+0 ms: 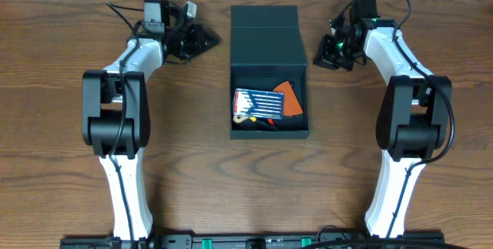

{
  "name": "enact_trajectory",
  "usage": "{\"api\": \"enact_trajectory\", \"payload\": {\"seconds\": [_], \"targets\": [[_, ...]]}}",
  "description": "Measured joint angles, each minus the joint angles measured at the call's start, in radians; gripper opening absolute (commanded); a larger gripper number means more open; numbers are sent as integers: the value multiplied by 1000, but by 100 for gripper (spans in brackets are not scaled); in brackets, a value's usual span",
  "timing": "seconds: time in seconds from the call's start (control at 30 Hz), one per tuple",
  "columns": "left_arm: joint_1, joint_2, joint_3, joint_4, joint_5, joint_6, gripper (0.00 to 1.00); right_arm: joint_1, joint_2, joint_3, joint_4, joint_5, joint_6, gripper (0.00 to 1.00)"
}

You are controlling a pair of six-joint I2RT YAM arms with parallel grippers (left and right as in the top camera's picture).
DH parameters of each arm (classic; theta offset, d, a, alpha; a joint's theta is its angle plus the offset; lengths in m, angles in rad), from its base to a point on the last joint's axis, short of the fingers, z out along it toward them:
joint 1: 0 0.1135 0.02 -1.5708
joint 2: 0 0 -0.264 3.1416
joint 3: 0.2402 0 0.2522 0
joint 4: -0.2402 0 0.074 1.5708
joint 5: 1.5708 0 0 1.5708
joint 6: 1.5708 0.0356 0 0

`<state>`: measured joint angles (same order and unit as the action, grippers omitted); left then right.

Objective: Pack container
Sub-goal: 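Move both grippers to the far edge of the box lid, then grip the lid edges with both grippers and lift it upright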

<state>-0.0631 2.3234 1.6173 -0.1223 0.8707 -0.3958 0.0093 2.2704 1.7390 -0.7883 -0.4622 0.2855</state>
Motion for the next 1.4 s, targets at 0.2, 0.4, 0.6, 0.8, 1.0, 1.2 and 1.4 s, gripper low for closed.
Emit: {"api": "enact_trajectory", "payload": {"seconds": [0.2,0.4,0.6,0.8,1.0,1.2,1.4], "targets": [[-21,20,0,29,65,-23,6,5,14,0,11,-18,7,1],[-32,23,0,39,130,-18,5,19,14,0,24,-27,13,1],[-31,26,0,37,160,0,6,22,14,0,30,-44,18,1],[-24,26,0,19,171,30,6,18,14,0,31,-47,18,1],[-16,26,0,-109,143,113,6,8,14,0,32,-52,17,1],[-16,26,0,-159,116,200,6,5,14,0,38,-66,10,1],[-16,26,0,-158,112,230,6,5,14,0,48,-91,8,1]]}}
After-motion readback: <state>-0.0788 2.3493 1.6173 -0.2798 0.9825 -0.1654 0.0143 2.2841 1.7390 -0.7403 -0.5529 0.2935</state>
